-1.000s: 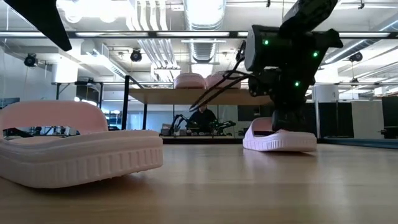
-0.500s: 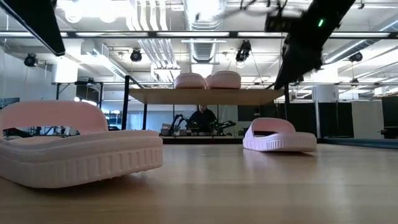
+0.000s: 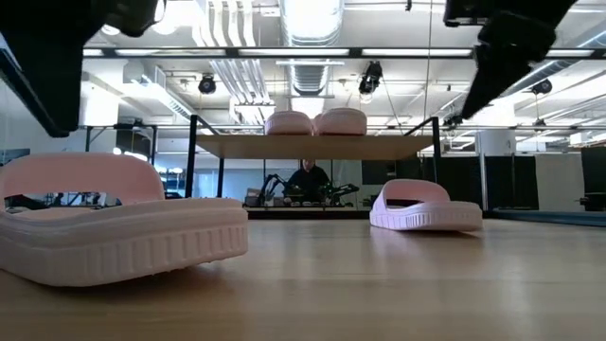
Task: Pick and place slides into the shelf
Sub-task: Put the pink sandal under the shelf
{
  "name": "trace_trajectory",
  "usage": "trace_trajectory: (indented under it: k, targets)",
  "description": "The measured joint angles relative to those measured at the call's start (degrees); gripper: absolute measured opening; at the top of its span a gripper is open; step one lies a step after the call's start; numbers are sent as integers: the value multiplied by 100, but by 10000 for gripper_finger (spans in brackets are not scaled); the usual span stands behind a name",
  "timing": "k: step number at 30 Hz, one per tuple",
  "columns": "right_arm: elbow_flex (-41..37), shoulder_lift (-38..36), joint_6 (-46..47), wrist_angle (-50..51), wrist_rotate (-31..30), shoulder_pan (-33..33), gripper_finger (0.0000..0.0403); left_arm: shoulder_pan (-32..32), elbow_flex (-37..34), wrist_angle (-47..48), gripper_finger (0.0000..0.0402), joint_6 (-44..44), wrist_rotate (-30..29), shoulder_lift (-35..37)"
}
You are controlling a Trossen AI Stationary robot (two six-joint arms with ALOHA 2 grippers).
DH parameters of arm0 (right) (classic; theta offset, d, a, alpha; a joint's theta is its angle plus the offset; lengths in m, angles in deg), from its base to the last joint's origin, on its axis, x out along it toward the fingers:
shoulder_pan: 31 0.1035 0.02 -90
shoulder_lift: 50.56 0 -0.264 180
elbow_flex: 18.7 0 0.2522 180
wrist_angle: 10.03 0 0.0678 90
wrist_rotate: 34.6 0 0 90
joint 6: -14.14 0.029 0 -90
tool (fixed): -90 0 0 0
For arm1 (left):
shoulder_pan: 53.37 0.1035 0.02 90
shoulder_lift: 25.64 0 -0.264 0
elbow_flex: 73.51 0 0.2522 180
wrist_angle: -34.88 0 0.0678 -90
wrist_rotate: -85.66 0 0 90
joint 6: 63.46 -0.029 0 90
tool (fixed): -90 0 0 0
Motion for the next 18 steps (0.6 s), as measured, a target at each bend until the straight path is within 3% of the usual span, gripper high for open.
trace_trajectory:
  k: [3, 11, 18]
  targets:
    - [4, -12, 266, 110, 21, 143, 171, 67, 447, 194, 109, -13, 46, -287]
    - [4, -31, 1110, 754, 22, 552, 171, 132, 2170, 2126, 115, -206, 213, -1518]
    - [4, -31, 1647, 1103, 24, 852, 171, 239, 3184, 2434, 168, -349, 243, -2246]
